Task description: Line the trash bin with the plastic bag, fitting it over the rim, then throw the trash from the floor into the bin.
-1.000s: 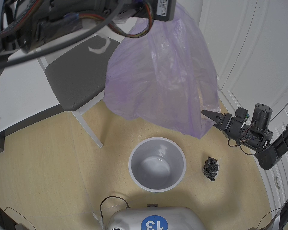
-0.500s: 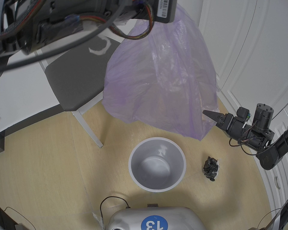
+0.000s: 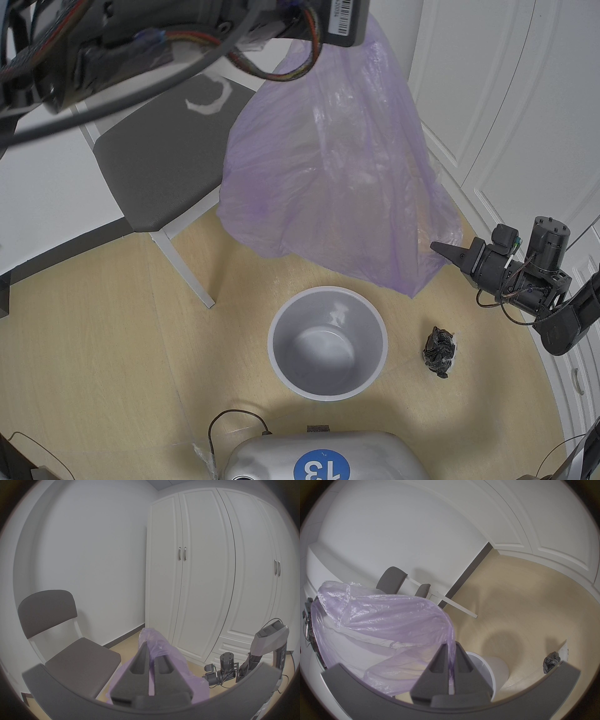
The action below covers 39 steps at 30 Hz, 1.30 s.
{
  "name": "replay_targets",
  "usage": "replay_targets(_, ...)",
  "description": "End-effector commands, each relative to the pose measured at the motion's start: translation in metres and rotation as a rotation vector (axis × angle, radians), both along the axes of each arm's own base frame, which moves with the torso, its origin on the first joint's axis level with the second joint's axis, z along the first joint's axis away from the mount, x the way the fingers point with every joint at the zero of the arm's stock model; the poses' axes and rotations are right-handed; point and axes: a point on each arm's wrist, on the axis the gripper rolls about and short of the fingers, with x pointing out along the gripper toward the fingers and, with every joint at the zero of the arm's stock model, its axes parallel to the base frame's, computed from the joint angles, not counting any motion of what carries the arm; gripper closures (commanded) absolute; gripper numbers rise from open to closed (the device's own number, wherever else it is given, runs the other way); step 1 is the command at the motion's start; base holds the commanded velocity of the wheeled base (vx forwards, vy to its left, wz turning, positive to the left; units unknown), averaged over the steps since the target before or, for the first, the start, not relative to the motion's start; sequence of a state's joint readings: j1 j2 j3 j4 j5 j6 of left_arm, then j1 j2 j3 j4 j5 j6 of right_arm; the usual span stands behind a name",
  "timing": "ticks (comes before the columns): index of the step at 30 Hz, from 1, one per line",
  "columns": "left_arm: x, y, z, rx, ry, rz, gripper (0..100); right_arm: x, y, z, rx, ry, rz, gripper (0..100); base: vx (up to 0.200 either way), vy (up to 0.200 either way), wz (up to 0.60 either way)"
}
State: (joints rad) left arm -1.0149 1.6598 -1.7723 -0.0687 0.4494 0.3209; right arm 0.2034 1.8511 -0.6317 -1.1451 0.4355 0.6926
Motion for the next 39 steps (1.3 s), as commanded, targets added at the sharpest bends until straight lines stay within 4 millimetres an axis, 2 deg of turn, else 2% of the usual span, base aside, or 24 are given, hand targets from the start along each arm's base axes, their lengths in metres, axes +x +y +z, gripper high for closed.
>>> replay_targets(1,0.001,0.000,-0.001,0.003,0.002,0.003,100,-0.002,-0.003,0.004,0.002,-0.013,-0.008,100,0.000,0.000,0.00)
replay_targets(6,0.007,0.002,-0.012,0.045,0.030,0.039,100,-0.005,-0.008,0.007,-0.037,-0.038,-0.019,100,0.000,0.000,0.00)
replay_targets(10,0.012,0.014,-0.029,0.122,0.071,0.079,100,-0.013,-0.019,0.013,-0.100,-0.083,-0.045,100,0.000,0.000,0.00)
replay_targets(13,0.008,0.033,-0.051,0.258,0.179,0.100,100,-0.022,-0.025,0.022,-0.135,-0.077,-0.058,100,0.000,0.000,0.00)
replay_targets(14,0.009,0.035,-0.052,0.264,0.186,0.104,100,-0.022,-0.026,0.022,-0.137,-0.075,-0.059,100,0.000,0.000,0.00)
replay_targets(15,0.011,0.051,-0.066,0.332,0.272,0.139,100,-0.028,-0.028,0.027,-0.179,-0.057,-0.058,100,0.000,0.000,0.00)
replay_targets(16,0.012,0.054,-0.070,0.344,0.300,0.142,100,-0.030,-0.029,0.027,-0.197,-0.049,-0.056,100,0.000,0.000,0.00)
replay_targets(18,0.012,0.060,-0.075,0.320,0.360,0.094,100,-0.037,-0.030,0.029,-0.264,-0.025,-0.040,100,0.000,0.000,0.00)
replay_targets(21,0.014,0.066,-0.073,0.277,0.377,0.063,100,-0.041,-0.032,0.030,-0.310,-0.016,-0.031,100,0.000,0.000,0.00)
replay_targets(24,0.022,0.086,-0.071,0.237,0.399,0.059,100,-0.048,-0.033,0.031,-0.348,-0.029,-0.024,100,0.000,0.000,0.00)
replay_targets(30,0.015,0.096,-0.101,0.192,0.508,-0.004,100,-0.058,-0.035,0.029,-0.434,-0.035,-0.002,100,0.000,0.000,0.00)
replay_targets(35,0.016,0.103,-0.131,0.142,0.493,0.013,100,-0.071,-0.036,0.028,-0.514,-0.028,0.032,100,0.000,0.000,0.00)
replay_targets(39,0.015,0.104,-0.148,0.132,0.486,-0.013,100,-0.080,-0.035,0.026,-0.560,-0.036,0.064,100,0.000,0.000,0.00)
